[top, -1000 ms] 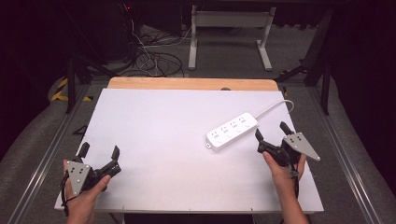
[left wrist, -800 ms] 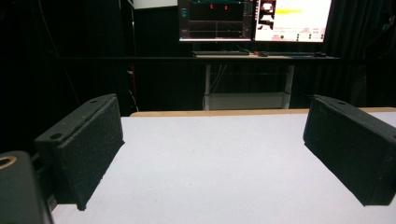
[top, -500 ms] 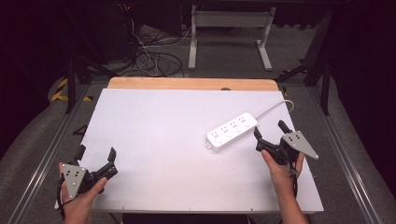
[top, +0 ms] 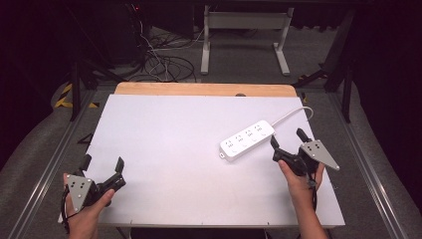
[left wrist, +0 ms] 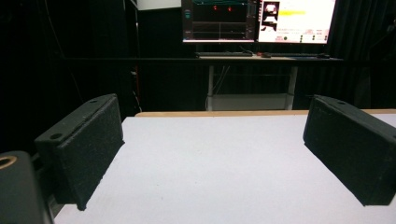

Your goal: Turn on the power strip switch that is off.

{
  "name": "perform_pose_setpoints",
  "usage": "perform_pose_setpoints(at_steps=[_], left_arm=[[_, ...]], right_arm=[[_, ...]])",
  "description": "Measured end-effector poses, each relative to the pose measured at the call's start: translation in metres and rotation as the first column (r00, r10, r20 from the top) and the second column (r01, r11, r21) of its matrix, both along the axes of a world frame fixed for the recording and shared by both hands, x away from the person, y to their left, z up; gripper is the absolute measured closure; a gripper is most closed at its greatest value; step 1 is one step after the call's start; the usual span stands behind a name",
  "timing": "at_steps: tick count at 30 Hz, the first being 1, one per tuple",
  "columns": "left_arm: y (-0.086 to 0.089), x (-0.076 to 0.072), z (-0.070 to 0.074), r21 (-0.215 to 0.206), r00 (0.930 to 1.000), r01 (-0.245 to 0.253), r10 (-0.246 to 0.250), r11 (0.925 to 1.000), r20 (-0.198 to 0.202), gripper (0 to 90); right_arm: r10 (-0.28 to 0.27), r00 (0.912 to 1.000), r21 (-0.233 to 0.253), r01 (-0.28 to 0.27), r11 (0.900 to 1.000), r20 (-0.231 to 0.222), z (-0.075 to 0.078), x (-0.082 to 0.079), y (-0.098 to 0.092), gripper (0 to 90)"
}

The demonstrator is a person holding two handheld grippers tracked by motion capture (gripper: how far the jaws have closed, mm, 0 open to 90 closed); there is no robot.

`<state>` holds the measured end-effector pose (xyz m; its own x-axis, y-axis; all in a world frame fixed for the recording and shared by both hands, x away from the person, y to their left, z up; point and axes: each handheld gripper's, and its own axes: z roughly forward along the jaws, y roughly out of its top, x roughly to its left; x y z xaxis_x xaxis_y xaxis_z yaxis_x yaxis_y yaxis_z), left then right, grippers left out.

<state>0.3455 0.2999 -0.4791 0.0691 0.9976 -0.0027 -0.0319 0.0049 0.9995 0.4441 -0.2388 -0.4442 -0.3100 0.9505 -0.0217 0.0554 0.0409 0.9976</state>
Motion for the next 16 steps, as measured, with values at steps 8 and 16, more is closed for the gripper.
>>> perform_pose_setpoints(at_steps=[8, 16], left_arm=[[-0.001, 0.0013, 0.0001, 0.001, 1.0, 0.003, -0.003, 1.0, 0.004, 5.5], [-0.0018, 0.0025, 0.0, 0.003, 1.0, 0.004, -0.004, 1.0, 0.001, 5.5]], right_arm=[[-0.001, 1.0, 0.002, 0.001, 1.0, 0.002, 0.0, -0.0013, -0.0017, 9.5], [-0.002, 1.0, -0.005, 0.002, 1.0, -0.003, -0.0008, -0.0005, -0.0017, 9.8]])
